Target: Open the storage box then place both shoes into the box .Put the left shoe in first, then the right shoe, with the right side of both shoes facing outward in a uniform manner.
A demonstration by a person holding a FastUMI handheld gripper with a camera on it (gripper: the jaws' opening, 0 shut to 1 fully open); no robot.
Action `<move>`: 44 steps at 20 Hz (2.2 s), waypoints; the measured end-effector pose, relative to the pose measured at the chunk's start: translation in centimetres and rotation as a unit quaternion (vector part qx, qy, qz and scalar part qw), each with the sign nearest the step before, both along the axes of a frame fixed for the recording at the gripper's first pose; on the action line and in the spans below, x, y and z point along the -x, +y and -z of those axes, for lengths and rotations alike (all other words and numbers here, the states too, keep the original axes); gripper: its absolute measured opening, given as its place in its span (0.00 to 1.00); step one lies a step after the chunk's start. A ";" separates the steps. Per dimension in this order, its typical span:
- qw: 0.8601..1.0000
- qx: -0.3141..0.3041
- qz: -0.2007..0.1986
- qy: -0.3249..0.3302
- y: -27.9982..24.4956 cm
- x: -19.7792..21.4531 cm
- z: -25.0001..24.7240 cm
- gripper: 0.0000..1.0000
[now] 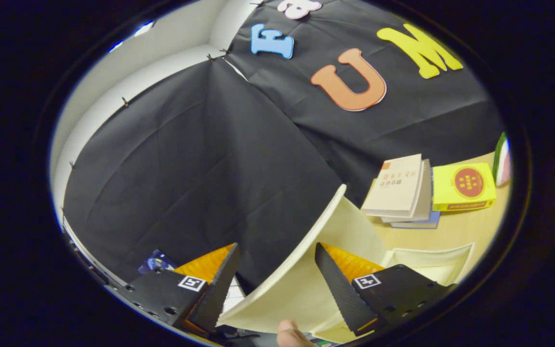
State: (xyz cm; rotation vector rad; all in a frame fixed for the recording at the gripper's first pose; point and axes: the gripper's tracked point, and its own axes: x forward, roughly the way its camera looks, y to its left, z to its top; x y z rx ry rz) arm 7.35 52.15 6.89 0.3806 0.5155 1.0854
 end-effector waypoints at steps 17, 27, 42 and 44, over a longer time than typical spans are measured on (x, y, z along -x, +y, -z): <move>0.984 0.122 0.127 -0.037 -15.2 -5.2 5.3 0.95; 0.936 0.262 0.236 -0.012 -35.1 -8.4 15.6 0.96; 0.834 0.466 0.251 0.156 -47.1 -7.7 29.6 0.94; 0.836 0.455 0.239 0.191 -46.4 -7.8 30.2 0.85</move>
